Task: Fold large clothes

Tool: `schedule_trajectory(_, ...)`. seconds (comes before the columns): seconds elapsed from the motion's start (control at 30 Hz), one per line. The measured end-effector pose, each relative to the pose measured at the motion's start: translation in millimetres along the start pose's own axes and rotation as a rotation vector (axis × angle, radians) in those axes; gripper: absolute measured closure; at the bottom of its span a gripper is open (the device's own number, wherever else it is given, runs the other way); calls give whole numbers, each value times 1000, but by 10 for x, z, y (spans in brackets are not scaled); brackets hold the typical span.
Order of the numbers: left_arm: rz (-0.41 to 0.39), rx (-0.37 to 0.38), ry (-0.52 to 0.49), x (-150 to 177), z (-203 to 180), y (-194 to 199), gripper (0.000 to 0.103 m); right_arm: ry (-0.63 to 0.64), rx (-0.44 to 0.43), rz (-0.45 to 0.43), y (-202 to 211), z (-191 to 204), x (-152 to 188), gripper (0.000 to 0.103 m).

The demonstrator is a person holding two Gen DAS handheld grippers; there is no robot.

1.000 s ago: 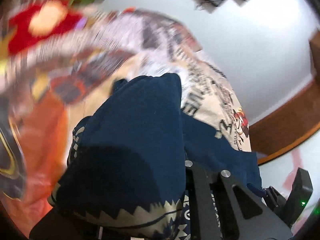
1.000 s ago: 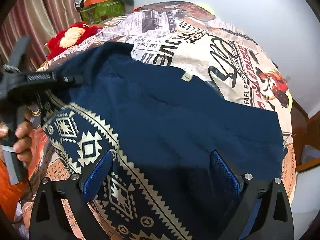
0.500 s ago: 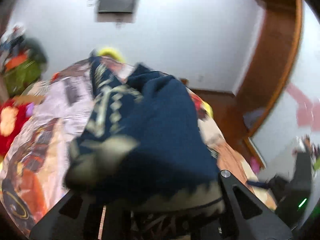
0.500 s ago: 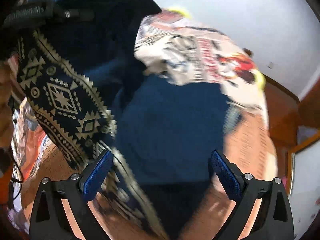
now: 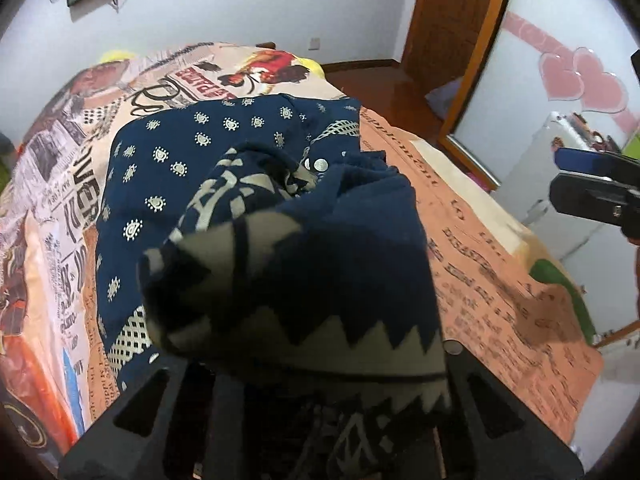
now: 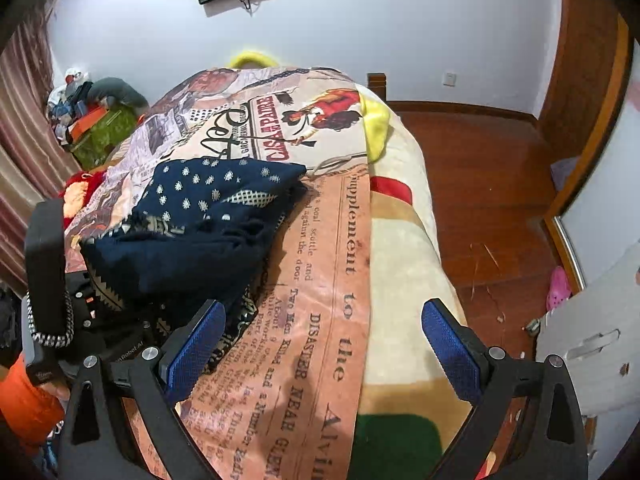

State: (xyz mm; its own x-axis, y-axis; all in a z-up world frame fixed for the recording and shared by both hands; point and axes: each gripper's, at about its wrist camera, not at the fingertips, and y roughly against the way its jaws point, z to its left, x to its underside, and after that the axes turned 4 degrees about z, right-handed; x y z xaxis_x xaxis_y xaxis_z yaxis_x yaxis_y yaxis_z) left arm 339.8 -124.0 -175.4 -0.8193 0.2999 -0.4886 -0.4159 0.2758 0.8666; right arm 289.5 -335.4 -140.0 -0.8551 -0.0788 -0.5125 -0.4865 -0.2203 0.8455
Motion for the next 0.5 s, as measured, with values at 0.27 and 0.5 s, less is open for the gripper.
schedule_trajectory(0.27,-14,27,-62,253,-103,370,42,65,-53,-49,114,277,-58,4)
schedule_trajectory(0.5,-56,55,-5,391,79,848,34,123,-97,-93,170,624,-226,4)
